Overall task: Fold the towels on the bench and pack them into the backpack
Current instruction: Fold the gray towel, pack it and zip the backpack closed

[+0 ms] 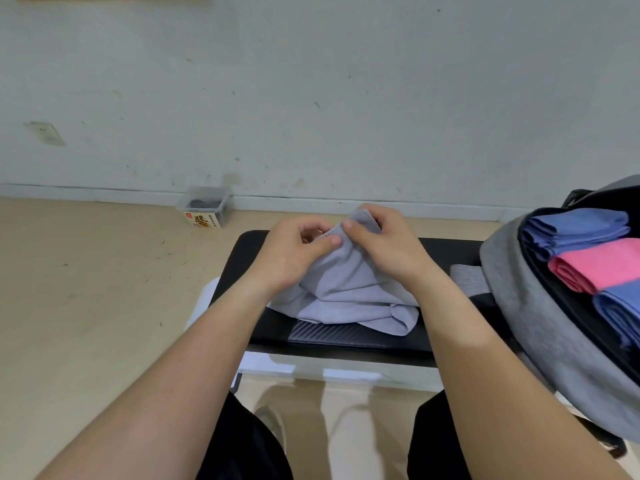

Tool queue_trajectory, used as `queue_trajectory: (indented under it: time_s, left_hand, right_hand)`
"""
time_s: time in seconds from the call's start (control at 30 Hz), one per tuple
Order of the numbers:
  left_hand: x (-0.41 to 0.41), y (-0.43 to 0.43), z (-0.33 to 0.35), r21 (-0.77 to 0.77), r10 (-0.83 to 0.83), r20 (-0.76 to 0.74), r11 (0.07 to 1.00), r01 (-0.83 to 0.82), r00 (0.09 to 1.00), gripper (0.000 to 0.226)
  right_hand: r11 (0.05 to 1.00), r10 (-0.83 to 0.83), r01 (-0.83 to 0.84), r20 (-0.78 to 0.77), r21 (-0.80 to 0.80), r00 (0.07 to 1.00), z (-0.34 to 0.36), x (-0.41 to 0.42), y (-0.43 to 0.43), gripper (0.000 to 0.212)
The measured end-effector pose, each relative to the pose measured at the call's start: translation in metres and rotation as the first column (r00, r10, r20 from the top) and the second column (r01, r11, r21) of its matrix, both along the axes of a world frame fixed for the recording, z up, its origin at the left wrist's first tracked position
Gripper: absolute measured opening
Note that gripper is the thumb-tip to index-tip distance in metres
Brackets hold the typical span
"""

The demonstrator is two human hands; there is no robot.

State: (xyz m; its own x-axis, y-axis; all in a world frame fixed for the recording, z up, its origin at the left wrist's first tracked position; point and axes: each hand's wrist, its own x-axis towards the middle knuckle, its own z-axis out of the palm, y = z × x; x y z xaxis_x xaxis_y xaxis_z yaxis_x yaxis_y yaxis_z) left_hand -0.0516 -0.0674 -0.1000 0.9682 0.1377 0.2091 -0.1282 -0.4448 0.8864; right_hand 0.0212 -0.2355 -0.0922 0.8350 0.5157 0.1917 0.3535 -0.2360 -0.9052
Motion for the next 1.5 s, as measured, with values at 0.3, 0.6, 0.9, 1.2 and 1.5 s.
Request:
queue_trajectory:
  time_s: [0.3, 0.6, 0.9, 1.2, 1.5]
  left_hand:
    - [-0.009, 0.022, 0.000, 0.029, 0.063, -0.008, 0.998, -0.063, 0.998, 0.010]
    - [-0.036, 0.029, 0.016, 0.065, 0.099, 0.056, 0.993, -0.102, 0.994, 0.009]
    - [-0.043, 0.073, 0.039, 0.114, 0.267, 0.196, 0.949, -0.292, 0.944, 0.004]
    - [-0.028, 0.046, 0.035, 0.172, 0.176, 0.176, 0.963, -0.206, 0.969, 0.004]
    - [-0.021, 0.040, 0.028, 0.240, 0.192, 0.159, 0.944, -0.226, 0.969, 0.006]
  right_hand:
    - [0.955, -0.290, 0.282, 0.094, 0.094, 0.952, 0.011, 0.008, -0.005, 0.041]
    - [0.857, -0.496, 0.515, 0.261, -0.004, 0.828, 0.081, 0.039, -0.027, 0.038]
    - [0.703, -0.661, 0.710, 0.330, -0.039, 0.673, 0.115, 0.051, -0.043, 0.042]
    - [0.968, -0.048, 0.127, 0.337, -0.218, 0.940, 0.048, -0.009, 0.026, 0.012]
    - [0.965, 0.166, -0.122, 0.179, -0.232, 0.970, 0.023, -0.016, 0.032, 0.015]
